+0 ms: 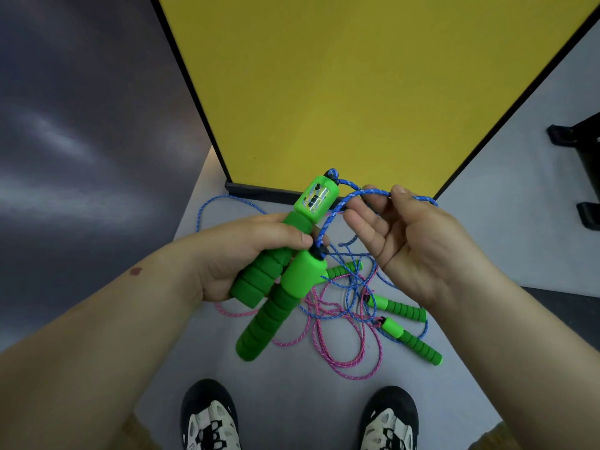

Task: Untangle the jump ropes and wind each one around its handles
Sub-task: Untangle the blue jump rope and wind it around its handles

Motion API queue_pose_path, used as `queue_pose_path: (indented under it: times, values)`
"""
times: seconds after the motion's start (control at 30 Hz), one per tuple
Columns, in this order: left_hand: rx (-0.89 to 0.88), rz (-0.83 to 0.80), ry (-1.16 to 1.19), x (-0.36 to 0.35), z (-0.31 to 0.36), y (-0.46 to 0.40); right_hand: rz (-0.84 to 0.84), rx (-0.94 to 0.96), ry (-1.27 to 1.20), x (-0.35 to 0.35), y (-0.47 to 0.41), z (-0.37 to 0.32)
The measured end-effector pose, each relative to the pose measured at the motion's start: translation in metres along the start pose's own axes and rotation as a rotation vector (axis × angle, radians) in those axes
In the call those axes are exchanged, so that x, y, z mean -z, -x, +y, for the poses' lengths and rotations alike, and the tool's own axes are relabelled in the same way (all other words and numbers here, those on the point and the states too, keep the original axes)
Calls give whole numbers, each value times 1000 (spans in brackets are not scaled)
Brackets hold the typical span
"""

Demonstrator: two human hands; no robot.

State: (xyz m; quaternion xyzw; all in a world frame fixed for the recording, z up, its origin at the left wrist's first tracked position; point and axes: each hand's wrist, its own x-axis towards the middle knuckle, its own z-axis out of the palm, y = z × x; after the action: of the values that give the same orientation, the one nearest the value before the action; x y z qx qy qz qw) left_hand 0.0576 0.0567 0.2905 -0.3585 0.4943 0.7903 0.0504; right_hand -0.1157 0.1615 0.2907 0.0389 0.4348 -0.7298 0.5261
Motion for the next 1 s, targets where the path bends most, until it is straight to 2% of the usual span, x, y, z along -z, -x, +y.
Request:
queue_pose_path:
  times: [0.1, 0.23, 0.73, 0.87, 1.0]
  values:
    - [88, -73, 79, 3, 0, 1, 37, 12, -59, 3, -4, -1]
    - [135, -124, 39, 6, -1, 1, 76, 50, -74, 4, -7, -3]
    - [105, 10, -181, 14, -5, 0, 162, 169, -88, 12, -11, -20]
    - [49, 116, -410, 9, -1, -1, 158, 116, 5, 15, -14, -18]
    - [-98, 352, -984, 10, -4, -5, 161, -67, 366, 18, -14, -11]
